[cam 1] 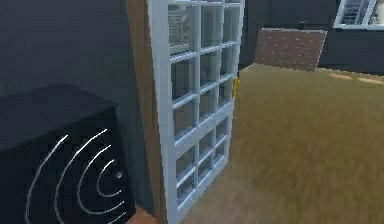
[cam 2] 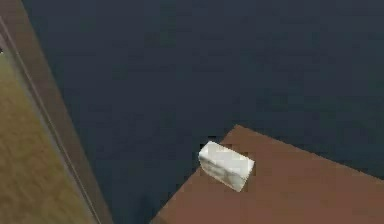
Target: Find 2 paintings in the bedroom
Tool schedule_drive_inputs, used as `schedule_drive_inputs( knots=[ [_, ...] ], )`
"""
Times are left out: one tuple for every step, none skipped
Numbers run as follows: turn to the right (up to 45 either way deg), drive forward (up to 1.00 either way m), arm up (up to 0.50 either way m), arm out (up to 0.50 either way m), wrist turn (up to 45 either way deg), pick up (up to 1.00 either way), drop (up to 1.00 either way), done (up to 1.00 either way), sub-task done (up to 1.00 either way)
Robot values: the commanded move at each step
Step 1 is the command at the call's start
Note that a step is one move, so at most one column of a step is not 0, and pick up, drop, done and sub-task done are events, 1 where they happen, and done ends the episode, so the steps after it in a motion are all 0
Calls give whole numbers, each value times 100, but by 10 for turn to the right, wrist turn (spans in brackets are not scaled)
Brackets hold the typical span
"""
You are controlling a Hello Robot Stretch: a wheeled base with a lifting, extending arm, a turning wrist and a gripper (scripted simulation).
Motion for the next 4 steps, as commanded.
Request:
schedule_drive_inputs(
  knots=[
    [0,55,0,0,0,0,0,0,0],
    [330,0,0,0,0,0,0,0,0],
    [0,100,0,0,0,0,0,0,0],
    [120,0,0,0,0,0,0,0,0]
  ],
)
